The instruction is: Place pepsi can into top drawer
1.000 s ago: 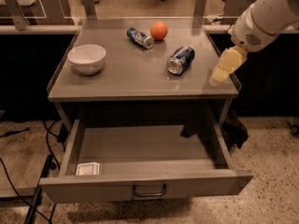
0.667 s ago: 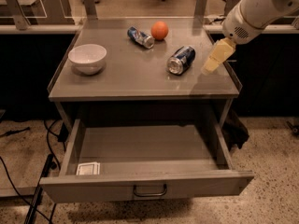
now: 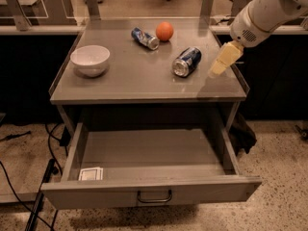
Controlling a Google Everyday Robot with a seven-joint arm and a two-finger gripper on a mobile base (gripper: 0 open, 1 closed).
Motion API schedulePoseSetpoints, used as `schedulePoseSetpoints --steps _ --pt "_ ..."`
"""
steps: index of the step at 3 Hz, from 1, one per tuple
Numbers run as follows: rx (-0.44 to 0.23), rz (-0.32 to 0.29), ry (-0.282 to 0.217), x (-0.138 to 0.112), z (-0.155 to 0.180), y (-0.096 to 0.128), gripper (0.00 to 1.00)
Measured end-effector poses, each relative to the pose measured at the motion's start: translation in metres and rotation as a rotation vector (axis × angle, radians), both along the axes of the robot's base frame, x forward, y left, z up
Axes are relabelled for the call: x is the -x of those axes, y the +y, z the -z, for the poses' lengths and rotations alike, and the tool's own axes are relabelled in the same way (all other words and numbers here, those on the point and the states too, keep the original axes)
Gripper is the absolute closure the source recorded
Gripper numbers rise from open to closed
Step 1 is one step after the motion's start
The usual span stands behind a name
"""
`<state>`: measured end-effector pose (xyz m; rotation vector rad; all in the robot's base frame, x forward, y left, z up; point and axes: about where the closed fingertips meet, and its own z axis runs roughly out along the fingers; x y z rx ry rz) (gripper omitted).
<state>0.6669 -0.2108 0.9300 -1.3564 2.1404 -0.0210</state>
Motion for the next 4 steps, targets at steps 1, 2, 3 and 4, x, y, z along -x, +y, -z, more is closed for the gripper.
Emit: schedulePoseSetpoints --steps 1,2,3,4 --pt "-0.038 0.017 -0.015 -0.015 0.010 -0.001 0.00" --pt "-0.088 0.030 -0.033 -0.034 0.019 0.004 0.00" --pt "-0.166 0.020 -0.023 -0.058 0.035 0.023 0.00" --pt "-0.215 0.004 0.010 -0.071 0.051 0.041 0.00"
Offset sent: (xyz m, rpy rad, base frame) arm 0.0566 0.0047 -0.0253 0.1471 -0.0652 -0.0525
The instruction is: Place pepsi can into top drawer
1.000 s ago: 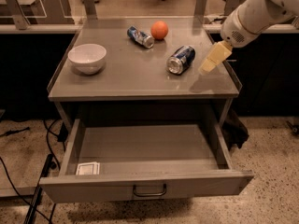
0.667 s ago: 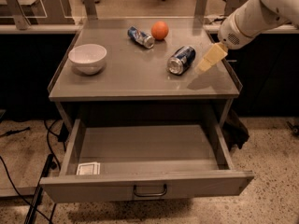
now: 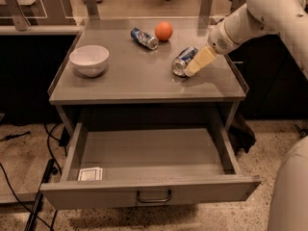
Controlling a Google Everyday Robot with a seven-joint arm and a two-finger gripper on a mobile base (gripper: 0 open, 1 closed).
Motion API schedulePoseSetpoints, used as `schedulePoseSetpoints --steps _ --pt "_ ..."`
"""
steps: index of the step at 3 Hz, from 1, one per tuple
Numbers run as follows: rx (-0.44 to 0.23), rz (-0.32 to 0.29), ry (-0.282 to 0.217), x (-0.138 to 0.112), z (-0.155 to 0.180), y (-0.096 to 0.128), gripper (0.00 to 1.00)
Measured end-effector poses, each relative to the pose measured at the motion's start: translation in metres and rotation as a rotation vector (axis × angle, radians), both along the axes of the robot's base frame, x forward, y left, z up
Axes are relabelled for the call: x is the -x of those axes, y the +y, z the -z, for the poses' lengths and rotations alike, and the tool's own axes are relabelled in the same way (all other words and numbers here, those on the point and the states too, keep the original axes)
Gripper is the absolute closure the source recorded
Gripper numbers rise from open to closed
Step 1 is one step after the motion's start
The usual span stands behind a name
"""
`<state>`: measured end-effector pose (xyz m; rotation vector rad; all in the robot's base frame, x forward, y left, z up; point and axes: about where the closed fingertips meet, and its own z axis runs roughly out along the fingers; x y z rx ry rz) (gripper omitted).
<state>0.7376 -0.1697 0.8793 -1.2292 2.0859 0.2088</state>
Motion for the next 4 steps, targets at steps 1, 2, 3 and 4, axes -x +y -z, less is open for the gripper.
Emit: schedulePoseSetpoints --steps 1,2,3,4 --pt "-0.040 -0.020 0.042 -0.011 0.018 0.015 0.00" --pt "-0.070 -0.031 0.068 -0.019 0.030 0.024 0.00" --pt "-0.090 -0.036 0.083 -0.026 0.038 0.030 0.00" --pt "-0.093 -0.037 0.085 -0.027 0.039 0.031 0.15"
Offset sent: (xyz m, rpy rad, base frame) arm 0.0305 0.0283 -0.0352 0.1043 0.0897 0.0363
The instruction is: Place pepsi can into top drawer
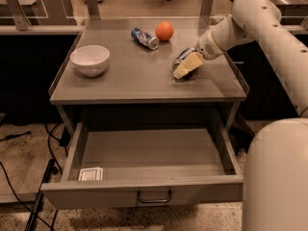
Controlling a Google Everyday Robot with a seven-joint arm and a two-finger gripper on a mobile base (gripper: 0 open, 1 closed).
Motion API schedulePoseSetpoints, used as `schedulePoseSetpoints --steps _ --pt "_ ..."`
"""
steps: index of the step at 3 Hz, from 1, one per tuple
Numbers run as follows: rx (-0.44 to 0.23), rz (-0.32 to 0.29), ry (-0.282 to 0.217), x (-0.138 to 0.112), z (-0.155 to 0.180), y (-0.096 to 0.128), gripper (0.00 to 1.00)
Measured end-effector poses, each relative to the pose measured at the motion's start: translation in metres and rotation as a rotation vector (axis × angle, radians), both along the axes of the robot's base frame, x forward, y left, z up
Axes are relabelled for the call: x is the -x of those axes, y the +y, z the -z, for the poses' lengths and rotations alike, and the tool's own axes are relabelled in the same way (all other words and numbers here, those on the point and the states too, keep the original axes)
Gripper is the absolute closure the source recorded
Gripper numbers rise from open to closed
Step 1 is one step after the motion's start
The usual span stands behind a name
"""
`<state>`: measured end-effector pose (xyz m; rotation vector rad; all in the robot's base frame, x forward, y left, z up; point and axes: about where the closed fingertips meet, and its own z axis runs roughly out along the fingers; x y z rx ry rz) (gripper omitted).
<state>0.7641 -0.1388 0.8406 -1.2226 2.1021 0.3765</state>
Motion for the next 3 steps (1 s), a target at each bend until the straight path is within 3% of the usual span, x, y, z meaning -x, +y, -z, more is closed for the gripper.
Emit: schedulePoseSetpoints --steps 3 --pt "0.000 0.000 0.000 0.0001 0.0000 0.0001 0.85"
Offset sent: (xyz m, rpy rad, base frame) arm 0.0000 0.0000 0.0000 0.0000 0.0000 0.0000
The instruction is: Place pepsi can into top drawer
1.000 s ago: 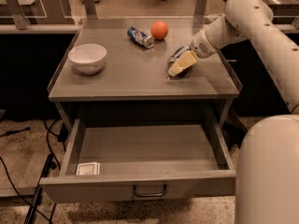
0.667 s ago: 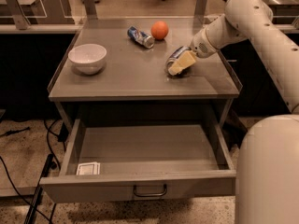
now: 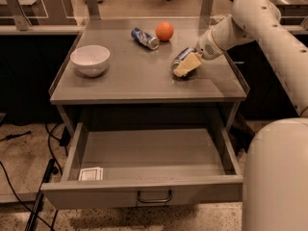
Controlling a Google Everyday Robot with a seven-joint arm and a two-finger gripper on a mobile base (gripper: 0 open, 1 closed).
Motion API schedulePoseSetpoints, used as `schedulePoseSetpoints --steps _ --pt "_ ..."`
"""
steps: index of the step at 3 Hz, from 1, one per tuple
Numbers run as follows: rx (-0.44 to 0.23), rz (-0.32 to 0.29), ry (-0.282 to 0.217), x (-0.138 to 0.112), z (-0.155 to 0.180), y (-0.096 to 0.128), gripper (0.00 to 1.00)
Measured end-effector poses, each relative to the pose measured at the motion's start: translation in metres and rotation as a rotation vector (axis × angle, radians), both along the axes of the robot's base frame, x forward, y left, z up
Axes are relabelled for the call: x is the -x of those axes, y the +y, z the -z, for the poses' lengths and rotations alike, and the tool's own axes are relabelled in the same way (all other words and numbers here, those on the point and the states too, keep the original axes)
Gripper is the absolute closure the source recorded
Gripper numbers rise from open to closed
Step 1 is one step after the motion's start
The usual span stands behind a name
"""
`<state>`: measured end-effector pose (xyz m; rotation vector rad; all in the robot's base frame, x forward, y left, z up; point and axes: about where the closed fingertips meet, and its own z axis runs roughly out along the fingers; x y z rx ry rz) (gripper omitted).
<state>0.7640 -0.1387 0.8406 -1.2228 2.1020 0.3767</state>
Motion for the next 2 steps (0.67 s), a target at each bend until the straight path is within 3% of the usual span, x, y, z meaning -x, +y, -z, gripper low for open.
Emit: schedulePoseSetpoints --steps 1,2 --pt "-0.008 -0.009 0.000 0.006 -0.003 0.001 1.00" --pt "-0.014 -0.021 -0.015 0.024 -0.017 -0.004 1.00"
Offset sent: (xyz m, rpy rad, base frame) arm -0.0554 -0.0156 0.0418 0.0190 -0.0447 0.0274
